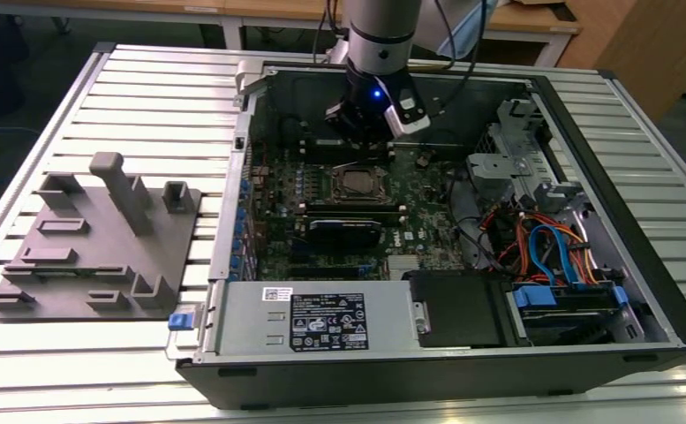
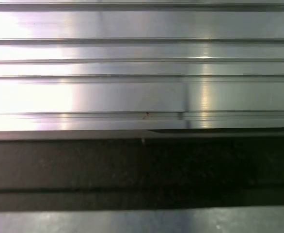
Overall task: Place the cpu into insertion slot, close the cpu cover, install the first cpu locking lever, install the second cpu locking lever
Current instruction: 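Install the first cpu locking lever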
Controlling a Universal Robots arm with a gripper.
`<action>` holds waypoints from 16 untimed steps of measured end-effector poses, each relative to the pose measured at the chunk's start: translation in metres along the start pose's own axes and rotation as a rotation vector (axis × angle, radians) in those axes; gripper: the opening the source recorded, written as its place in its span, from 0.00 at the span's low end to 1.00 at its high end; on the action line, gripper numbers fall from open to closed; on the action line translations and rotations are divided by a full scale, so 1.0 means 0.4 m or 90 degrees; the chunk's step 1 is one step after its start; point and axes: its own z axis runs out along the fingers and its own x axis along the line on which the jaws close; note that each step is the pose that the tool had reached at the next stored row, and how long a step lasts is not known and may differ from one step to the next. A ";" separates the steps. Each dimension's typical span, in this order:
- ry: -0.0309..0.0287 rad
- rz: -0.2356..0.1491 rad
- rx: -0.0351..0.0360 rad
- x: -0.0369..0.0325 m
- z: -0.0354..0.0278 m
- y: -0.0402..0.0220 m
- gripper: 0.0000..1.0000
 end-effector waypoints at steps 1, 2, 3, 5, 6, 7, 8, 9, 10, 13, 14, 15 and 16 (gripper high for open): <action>0.0000 0.000 0.0000 -0.001 0.002 0.000 0.11; 0.0000 0.000 0.0000 -0.002 0.003 0.000 0.11; 0.0000 0.000 0.0000 -0.002 0.004 0.000 0.11; 0.0000 0.000 0.0000 -0.003 0.007 0.000 0.11; 0.0001 0.000 -0.0001 -0.003 0.008 0.000 0.11; 0.0003 0.000 -0.0006 -0.004 0.008 -0.001 0.11; 0.0007 0.001 -0.0011 -0.004 0.009 -0.001 0.11; 0.0009 0.001 -0.0013 -0.005 0.009 -0.001 0.11; 0.0011 0.001 -0.0013 -0.006 0.010 -0.001 0.11; 0.0018 0.004 -0.0017 -0.010 0.010 -0.003 0.11; 0.0021 0.006 -0.0018 -0.011 0.010 -0.003 0.11; 0.0024 0.007 -0.0018 -0.011 0.011 -0.004 0.11; 0.0026 0.008 -0.0021 -0.012 0.011 -0.005 0.11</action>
